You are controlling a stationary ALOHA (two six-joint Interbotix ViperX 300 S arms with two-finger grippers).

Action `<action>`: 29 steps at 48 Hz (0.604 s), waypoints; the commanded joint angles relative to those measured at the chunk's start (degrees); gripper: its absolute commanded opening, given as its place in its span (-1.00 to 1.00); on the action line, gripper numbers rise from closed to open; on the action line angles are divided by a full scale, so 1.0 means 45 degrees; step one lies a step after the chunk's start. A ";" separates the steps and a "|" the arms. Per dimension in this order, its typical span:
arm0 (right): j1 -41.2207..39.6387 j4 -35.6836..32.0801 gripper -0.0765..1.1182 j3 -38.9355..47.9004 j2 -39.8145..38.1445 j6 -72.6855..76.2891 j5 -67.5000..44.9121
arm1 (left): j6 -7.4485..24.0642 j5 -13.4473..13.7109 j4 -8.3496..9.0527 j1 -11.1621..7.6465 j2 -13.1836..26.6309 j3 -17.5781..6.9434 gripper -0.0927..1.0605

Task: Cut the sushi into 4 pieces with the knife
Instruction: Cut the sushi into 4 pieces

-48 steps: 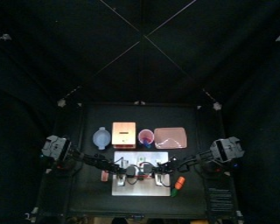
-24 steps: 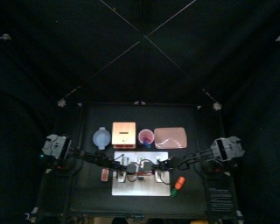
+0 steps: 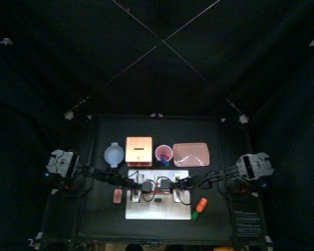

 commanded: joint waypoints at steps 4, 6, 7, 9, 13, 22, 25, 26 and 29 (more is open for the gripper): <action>-0.0059 0.0000 -0.53 -0.0469 -0.0371 0.0020 -0.0039 | 0.0020 0.0078 0.0039 0.0117 -0.0586 -0.0195 0.17; -0.0020 0.0020 -0.53 -0.0469 -0.0449 0.0039 0.0000 | 0.0020 0.0078 0.0039 0.0078 -0.0801 -0.0176 0.25; 0.0000 0.0059 -0.53 -0.0469 -0.0527 0.0039 0.0039 | 0.0000 0.0078 0.0039 0.0059 -0.0918 -0.0176 0.29; 0.0059 0.0137 -0.53 -0.0469 -0.0645 0.0059 0.0078 | -0.0020 0.0078 0.0039 0.0039 -0.1133 -0.0156 0.34; 0.0156 0.0332 -0.53 -0.0449 -0.0937 0.0039 0.0254 | -0.0020 0.0078 0.0020 0.0000 -0.1660 -0.0098 0.42; 0.0469 0.0879 -0.53 -0.0312 -0.2188 0.0039 0.1426 | -0.0059 0.0059 0.0000 -0.0078 -0.2715 0.0273 0.43; 0.0508 0.1094 -0.53 -0.0234 -0.2617 0.0039 0.2031 | -0.0078 0.0020 -0.0098 -0.0098 -0.3027 0.0469 0.43; 0.0508 0.1172 -0.53 -0.0176 -0.2773 0.0059 0.2227 | -0.0078 0.0000 -0.0156 -0.0117 -0.3145 0.0547 0.43; 0.0527 0.1426 -0.53 0.0020 -0.3223 0.0059 0.2695 | -0.0078 -0.0039 -0.0332 -0.0117 -0.3457 0.0723 0.43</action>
